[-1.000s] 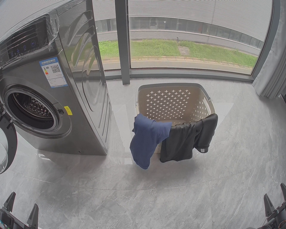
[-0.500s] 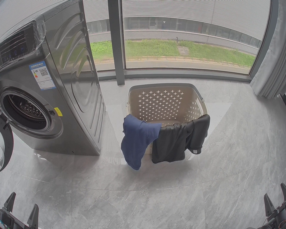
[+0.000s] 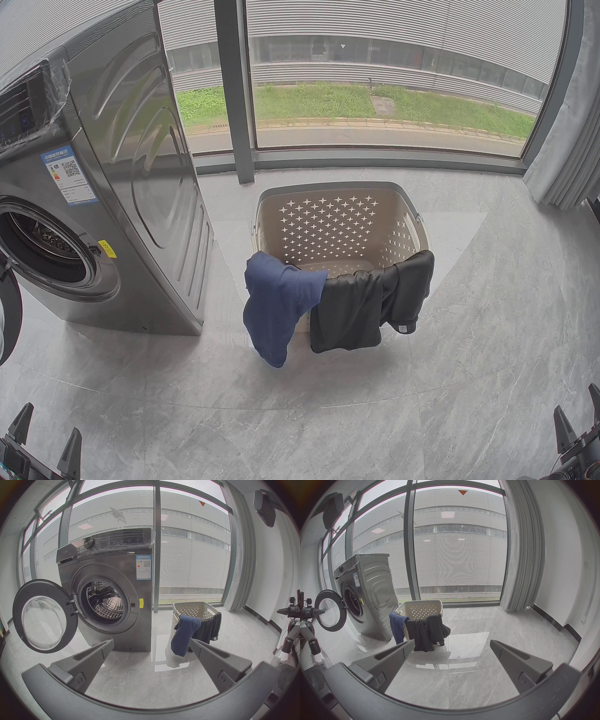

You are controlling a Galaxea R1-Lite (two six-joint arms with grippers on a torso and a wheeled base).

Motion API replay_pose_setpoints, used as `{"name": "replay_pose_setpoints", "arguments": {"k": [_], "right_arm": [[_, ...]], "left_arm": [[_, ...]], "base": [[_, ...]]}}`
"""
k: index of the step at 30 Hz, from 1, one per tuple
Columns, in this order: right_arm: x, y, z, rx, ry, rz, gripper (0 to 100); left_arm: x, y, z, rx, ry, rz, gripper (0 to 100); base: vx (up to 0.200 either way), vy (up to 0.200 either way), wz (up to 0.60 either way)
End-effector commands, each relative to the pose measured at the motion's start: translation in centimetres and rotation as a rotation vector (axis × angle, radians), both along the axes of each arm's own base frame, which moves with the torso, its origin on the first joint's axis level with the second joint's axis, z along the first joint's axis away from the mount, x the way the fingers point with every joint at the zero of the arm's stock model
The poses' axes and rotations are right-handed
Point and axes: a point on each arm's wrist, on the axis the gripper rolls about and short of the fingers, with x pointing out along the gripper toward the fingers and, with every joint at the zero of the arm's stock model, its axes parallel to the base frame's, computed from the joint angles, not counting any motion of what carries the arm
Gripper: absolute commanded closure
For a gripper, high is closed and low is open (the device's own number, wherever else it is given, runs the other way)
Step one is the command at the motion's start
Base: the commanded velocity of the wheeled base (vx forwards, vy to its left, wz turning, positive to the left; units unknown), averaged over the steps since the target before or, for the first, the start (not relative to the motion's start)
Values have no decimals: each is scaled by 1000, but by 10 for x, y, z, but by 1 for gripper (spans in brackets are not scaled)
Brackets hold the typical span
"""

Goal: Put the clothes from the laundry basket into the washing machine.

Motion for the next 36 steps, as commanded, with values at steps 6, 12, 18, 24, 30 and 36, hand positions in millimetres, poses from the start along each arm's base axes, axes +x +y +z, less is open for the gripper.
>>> {"name": "replay_pose_setpoints", "arguments": {"k": [6,12,18,24,30,36], "right_arm": [[0,0,-4,0,-2,-1,0],[0,0,-4,0,-2,-1,0],[0,0,-4,0,-2,-1,0],[0,0,-4,0,-2,1,0],[0,0,-4,0,-2,1,0],[0,0,-4,0,-2,-1,0]], "left_arm": [[0,0,-5,-1,0,0,0],[0,0,-5,-2,0,-2,0],[0,0,-5,-1,0,-2,0],[0,0,-5,-1,0,0,0],[0,0,-5,-1,0,-2,0],[0,0,-5,-1,0,0,0]], "base": [[0,0,0],[0,-167,0],[0,-33,0],[0,0,0],[67,0,0],[200,0,0]]}}
